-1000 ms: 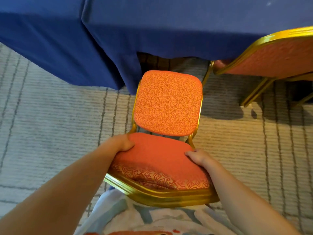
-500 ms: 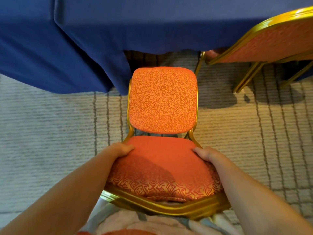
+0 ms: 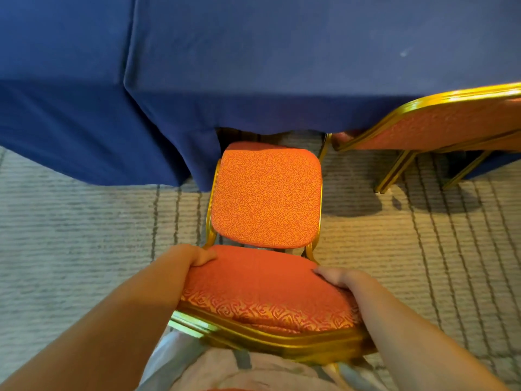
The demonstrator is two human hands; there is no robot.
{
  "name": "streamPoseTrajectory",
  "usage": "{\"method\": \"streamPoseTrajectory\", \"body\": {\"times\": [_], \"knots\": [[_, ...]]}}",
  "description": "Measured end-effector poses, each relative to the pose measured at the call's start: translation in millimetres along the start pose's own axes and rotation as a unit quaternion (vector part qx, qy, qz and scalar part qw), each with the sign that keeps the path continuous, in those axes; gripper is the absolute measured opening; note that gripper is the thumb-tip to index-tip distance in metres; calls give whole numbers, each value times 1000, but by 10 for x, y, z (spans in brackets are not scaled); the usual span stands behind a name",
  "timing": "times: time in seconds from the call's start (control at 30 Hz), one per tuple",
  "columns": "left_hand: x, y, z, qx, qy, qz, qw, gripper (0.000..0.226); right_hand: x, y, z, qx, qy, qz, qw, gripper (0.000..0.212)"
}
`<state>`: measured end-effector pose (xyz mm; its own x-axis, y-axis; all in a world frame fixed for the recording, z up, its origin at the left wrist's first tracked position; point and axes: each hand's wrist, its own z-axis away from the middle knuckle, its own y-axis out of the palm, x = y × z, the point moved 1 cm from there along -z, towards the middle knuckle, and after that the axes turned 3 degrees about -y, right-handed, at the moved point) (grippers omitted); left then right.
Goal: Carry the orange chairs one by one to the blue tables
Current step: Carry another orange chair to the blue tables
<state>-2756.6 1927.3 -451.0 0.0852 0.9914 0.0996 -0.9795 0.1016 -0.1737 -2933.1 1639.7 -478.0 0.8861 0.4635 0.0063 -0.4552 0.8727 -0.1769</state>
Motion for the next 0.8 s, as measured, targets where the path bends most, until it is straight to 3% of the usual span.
{"method": "streamPoseTrajectory", "body": {"times": [0.3,0.67,0.8], "knots": [[-321,-726,23,-35,19,18,999,72,406,-742,-98,-26,-19,3,999,62],[-1045,-2256,-451,-114,26,71,991,97,1527,-2680,-383,-72,-21,66,995,67],[-1298,-2669,-432,-117,-7,72,990,83,1858,-3116,-582,-100,-50,106,988,65]]}}
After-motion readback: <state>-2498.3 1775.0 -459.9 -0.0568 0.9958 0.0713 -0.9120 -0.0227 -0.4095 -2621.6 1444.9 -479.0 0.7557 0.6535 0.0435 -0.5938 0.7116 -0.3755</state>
